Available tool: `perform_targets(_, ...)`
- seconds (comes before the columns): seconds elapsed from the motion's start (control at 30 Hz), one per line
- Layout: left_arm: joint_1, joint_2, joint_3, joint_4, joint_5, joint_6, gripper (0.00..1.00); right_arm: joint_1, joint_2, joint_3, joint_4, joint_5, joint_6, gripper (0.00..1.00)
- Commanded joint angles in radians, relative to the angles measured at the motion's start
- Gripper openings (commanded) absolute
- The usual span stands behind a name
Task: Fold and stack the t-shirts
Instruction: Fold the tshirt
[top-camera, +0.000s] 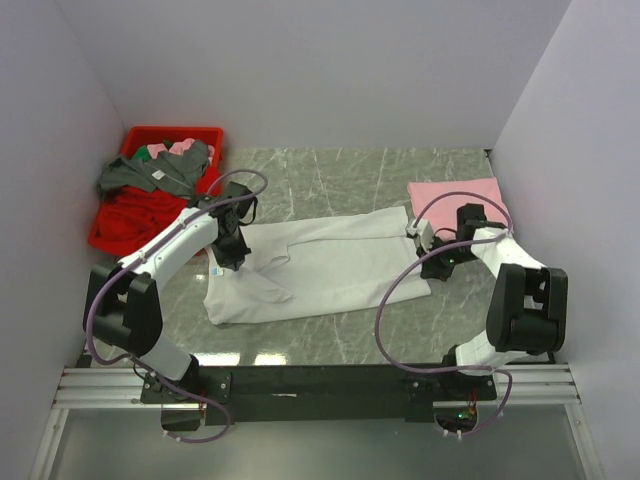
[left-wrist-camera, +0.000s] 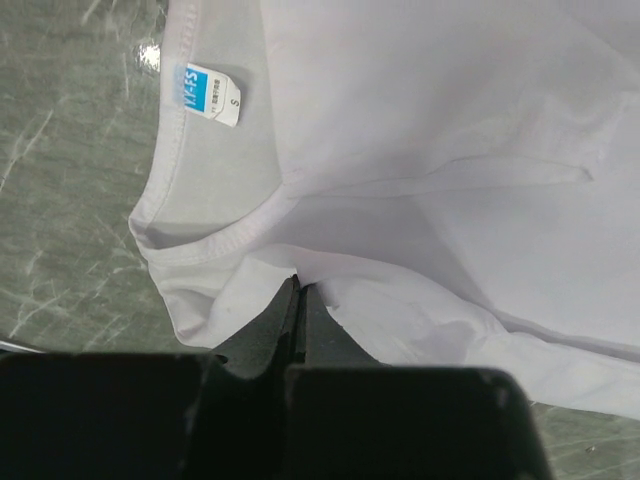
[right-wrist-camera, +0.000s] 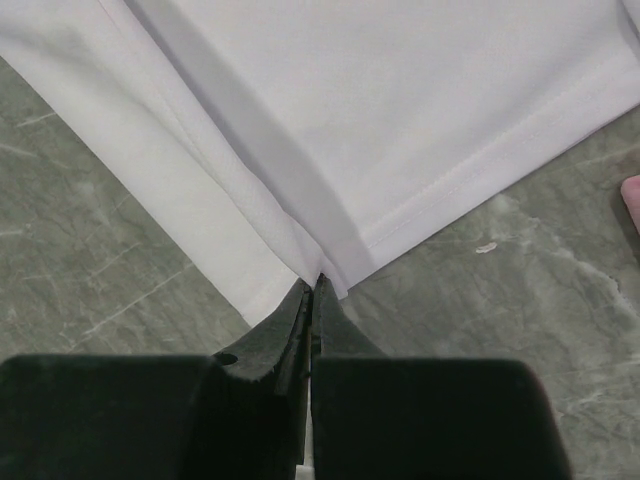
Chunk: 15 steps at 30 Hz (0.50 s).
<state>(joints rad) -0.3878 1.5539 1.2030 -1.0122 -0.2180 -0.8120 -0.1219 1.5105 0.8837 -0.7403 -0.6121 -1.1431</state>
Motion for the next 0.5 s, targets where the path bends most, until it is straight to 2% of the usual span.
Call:
perform_targets(0.0,-0.005,-0.014,0.056,0.017,-0.034,0.017,0.0,0.004,0.027,0.057,0.018,0.006,0.034,0.0)
perform_targets(0.47,-0.005,0.037,0.115,0.024,-0.044,0.027,0.0,0.004,0.111,0.123,0.042,0.006,0.114,0.0)
